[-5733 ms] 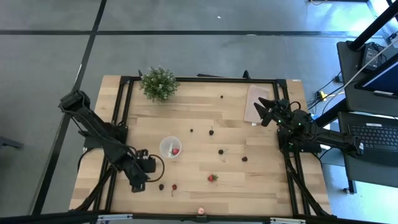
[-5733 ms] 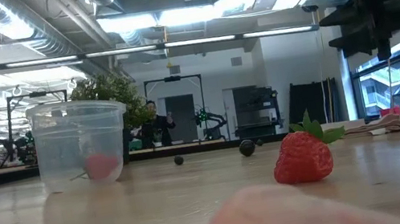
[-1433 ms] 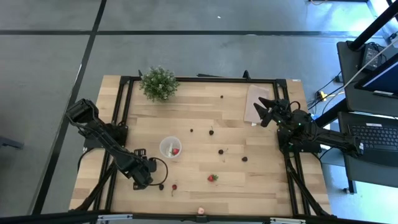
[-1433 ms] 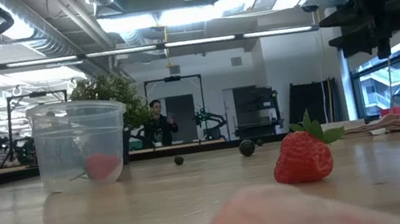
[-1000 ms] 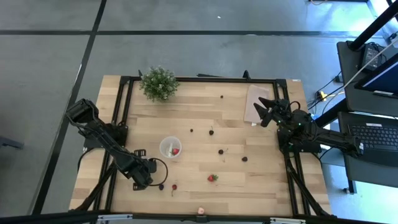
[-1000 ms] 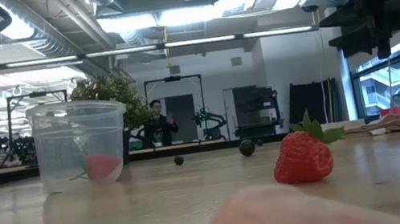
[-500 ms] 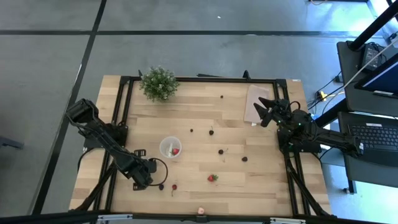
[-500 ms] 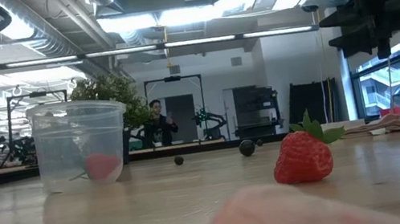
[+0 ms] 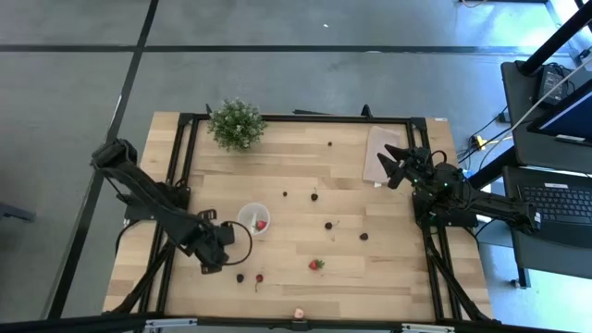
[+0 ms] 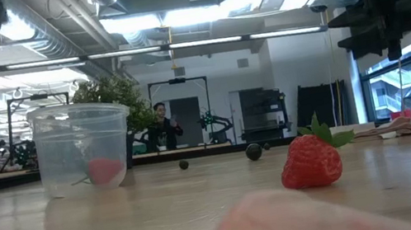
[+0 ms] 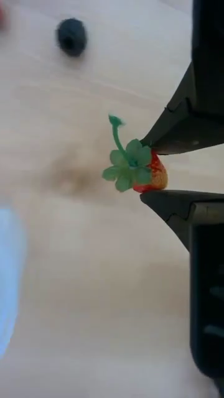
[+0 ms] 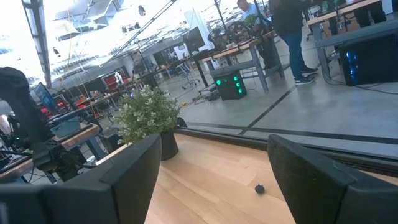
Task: Pick and placing Produce into tupperware
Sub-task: Put the red strawberry into the container
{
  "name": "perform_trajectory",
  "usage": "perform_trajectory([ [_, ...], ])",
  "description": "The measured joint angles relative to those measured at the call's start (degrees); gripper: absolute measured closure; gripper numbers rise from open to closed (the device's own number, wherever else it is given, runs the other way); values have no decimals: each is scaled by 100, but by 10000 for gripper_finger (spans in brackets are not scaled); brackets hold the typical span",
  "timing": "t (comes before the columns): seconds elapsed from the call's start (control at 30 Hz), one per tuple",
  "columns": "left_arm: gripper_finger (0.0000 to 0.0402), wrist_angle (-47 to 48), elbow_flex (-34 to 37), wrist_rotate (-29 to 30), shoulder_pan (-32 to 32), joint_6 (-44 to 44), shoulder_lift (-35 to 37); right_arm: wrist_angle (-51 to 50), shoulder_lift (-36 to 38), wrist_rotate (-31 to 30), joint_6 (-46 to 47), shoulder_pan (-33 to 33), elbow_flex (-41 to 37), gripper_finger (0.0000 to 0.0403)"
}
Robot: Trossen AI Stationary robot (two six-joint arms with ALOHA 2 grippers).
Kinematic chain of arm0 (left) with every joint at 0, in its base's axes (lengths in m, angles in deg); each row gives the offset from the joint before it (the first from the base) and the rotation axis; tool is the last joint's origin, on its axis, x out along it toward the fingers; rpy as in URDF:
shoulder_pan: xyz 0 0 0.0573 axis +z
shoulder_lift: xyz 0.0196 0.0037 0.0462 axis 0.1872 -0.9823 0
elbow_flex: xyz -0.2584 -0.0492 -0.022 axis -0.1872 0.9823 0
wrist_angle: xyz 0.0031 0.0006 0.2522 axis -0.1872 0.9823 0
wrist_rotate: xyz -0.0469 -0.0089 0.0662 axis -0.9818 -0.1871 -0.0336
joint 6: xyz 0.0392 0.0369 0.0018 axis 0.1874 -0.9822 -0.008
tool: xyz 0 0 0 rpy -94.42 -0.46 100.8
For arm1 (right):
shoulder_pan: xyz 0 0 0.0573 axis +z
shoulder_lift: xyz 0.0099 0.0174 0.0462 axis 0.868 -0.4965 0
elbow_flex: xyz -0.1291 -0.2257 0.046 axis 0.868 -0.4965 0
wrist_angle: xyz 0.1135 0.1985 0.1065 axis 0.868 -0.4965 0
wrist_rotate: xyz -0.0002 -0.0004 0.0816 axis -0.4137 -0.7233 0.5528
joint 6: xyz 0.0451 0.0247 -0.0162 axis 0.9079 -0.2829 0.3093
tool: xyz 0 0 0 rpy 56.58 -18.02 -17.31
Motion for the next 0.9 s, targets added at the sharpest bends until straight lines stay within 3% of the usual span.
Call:
perform_trajectory([
  [0.27,358,119,-768,1703,540,-379,631,0,0,0,11,-2,0,108],
  [0.47,399,-23,-851,1447,1048,-1262,642,20,1,0,16,-1,0,108],
  [0.9,331,-126,-851,1144,1184,-1356,642,23,1,0,6,-1,0,108],
])
